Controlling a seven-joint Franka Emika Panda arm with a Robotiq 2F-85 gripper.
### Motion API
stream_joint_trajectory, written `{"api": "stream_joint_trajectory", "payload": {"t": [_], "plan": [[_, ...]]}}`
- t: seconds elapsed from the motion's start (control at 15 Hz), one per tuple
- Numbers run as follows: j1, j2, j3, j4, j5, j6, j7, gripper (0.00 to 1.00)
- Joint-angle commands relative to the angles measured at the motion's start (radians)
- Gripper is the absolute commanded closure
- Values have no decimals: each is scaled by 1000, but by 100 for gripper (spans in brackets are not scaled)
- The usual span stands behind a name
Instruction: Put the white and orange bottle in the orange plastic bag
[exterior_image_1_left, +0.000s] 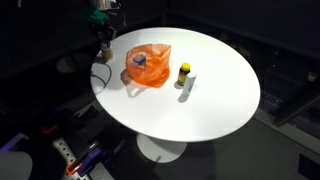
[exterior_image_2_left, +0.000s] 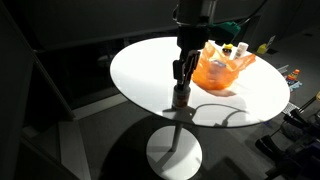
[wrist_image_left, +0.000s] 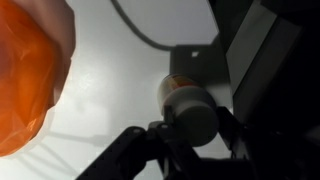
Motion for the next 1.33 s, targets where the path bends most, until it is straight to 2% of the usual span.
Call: {"api": "stream_joint_trajectory", "payload": {"t": [0.0,0.33,0.73,1.27], "plan": [[18,-25,-19,17,-23,-44,44,81],[20,-148,-36,-33,-54,-74,98,81],[-10,-329,-59,-86,-63,-157,170,81],[-110,-473,-110,-195,-52,-177,203,81]]}}
